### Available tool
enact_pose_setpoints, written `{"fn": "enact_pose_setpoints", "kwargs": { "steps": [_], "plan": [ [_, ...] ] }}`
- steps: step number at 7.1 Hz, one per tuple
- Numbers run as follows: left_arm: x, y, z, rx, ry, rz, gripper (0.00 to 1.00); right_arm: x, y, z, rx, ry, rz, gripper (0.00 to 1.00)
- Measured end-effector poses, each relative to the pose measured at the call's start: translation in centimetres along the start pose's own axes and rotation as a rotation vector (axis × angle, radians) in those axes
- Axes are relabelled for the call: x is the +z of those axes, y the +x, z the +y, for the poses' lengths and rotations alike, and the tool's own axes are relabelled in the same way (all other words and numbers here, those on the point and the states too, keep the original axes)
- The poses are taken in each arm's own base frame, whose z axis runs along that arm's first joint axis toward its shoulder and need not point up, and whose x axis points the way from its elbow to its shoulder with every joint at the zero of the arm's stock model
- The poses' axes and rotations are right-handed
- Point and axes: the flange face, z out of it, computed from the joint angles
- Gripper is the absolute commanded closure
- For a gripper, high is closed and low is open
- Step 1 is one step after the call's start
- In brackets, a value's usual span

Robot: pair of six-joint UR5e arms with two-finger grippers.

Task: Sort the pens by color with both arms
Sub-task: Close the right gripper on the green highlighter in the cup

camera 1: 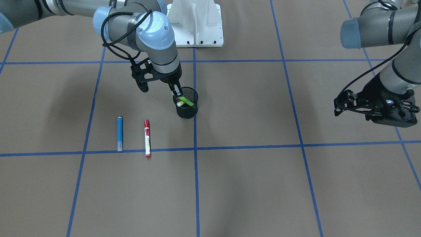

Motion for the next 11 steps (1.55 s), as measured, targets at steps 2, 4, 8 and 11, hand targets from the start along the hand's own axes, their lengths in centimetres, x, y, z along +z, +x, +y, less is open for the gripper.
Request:
{"fn": "enact_pose_setpoints", "kwargs": {
  "steps": [2, 4, 8, 11],
  "plan": [
    [-0.2, 0.3, -0.1, 0.005, 0.004, 0.001, 0.01, 0.7, 0.4, -0.3, -0.001, 0.006, 0.010, 0.67],
    [-0.3, 0.2, -0.1, 0.004, 0.006, 0.001, 0.01, 0.3, 0.3, 0.1, -0.006, -0.001, 0.004, 0.74],
    [-0.4, 0.0, 0.0, -0.002, 0.002, -0.001, 0.01, -0.1, 0.2, 0.5, -0.012, -0.007, -0.001, 0.57],
    [-0.8, 0.0, 0.1, -0.015, -0.005, -0.008, 0.01, -0.4, 0.1, 0.8, -0.015, -0.011, -0.005, 0.55]
  ]
}}
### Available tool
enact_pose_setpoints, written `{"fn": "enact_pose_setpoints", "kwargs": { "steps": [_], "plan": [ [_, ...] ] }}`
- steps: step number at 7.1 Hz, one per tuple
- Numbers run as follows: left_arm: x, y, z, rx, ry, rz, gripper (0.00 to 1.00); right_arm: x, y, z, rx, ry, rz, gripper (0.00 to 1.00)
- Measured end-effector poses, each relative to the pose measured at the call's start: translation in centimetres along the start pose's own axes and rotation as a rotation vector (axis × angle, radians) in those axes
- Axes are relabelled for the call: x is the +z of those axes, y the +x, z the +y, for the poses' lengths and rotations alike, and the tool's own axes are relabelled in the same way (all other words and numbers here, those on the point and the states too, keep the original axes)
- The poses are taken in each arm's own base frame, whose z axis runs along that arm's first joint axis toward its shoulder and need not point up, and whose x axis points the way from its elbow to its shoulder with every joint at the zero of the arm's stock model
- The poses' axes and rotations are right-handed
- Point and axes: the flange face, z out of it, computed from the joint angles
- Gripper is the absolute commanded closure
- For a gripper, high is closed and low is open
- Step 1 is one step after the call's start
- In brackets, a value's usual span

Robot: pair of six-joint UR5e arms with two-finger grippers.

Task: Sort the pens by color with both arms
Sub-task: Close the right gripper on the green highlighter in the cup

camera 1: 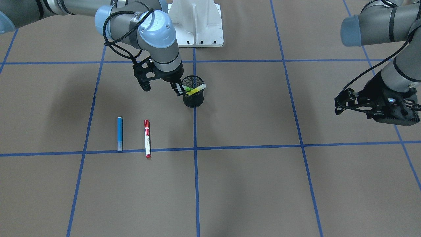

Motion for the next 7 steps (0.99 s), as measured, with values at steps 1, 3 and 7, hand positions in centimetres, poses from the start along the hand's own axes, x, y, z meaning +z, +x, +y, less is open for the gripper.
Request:
{"fn": "enact_pose_setpoints", "kwargs": {
  "steps": [1, 3, 7],
  "plan": [
    [-0.1, -0.1, 0.0, -0.002, 0.001, 0.000, 0.01, -0.2, 0.0, 0.2, -0.002, -0.004, -0.004, 0.56],
    [-0.2, -0.2, 0.1, -0.004, 0.001, 0.000, 0.01, -0.6, 0.1, 0.8, -0.006, -0.012, -0.008, 0.56],
    [-0.4, -0.3, 0.4, -0.014, -0.007, -0.005, 0.01, 0.5, 0.9, 1.4, -0.016, -0.012, 0.011, 0.71]
  ]
}}
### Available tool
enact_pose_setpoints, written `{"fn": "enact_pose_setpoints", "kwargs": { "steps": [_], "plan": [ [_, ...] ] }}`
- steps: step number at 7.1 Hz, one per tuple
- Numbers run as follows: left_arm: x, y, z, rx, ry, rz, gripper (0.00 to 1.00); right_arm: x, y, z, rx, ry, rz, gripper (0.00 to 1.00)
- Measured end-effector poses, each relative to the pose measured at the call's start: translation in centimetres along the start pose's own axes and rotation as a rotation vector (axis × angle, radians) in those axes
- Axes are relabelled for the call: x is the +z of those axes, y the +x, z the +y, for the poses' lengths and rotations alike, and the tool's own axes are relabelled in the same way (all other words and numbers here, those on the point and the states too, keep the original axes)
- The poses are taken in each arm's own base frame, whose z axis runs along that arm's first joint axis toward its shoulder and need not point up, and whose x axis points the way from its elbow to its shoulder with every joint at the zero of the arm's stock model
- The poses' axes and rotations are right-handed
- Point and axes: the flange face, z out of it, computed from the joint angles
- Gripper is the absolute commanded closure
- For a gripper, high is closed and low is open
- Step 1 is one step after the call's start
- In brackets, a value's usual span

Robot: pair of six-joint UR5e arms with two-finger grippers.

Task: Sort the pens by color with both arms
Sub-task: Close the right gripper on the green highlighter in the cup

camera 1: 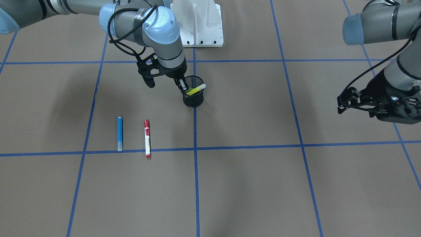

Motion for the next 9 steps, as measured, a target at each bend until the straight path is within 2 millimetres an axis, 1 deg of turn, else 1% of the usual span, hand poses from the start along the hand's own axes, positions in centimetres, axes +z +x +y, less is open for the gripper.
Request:
{"fn": "enact_pose_setpoints", "kwargs": {
  "steps": [1, 3, 7, 9],
  "plan": [
    [-0.3, 0.2, 0.1, -0.004, -0.004, -0.002, 0.01, 0.2, 0.2, 0.1, -0.002, -0.001, 0.003, 0.79],
    [-0.8, 0.6, 0.3, -0.003, -0.004, -0.002, 0.01, 0.1, 0.2, 0.5, -0.008, -0.005, 0.003, 0.88],
    [-0.9, 0.7, 0.4, -0.001, -0.003, -0.002, 0.01, -0.6, 0.3, 1.0, -0.018, -0.015, -0.006, 0.89],
    [-1.0, 0.8, 0.3, -0.001, -0.001, -0.001, 0.01, -1.5, 0.7, 1.3, -0.016, -0.036, -0.010, 0.89]
  ]
}}
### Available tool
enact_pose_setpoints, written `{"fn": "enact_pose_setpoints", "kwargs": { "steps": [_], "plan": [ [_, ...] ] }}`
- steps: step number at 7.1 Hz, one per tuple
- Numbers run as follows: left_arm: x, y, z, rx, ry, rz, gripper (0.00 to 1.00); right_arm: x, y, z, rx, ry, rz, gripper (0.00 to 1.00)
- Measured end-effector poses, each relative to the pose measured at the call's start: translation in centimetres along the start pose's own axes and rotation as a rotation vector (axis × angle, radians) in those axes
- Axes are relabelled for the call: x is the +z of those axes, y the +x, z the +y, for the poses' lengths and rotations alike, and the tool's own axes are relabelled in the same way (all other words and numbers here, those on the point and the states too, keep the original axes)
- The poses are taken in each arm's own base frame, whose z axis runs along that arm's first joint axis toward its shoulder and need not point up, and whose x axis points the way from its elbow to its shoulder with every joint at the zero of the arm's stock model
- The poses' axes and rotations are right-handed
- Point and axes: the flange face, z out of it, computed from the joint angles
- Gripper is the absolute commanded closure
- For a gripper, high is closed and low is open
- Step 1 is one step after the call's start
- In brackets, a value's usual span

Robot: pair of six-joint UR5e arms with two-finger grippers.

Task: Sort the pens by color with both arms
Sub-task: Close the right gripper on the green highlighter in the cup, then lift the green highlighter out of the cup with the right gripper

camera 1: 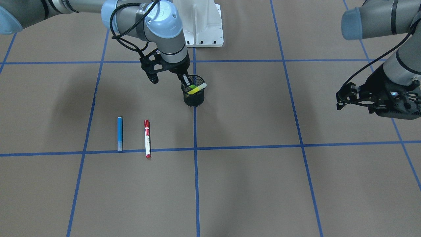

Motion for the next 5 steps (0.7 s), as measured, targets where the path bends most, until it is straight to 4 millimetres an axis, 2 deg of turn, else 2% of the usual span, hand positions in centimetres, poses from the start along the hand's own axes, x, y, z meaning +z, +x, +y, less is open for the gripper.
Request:
{"fn": "enact_pose_setpoints", "kwargs": {
  "steps": [2, 5],
  "plan": [
    [0.0, 0.0, 0.0, -0.001, 0.000, 0.000, 0.01, -2.9, 0.3, -0.8, 0.021, -0.044, 0.001, 0.90],
    [0.0, 0.0, 0.0, -0.001, 0.000, 0.000, 0.01, -6.0, 0.1, -3.7, 0.075, -0.045, 0.003, 0.89]
  ]
}}
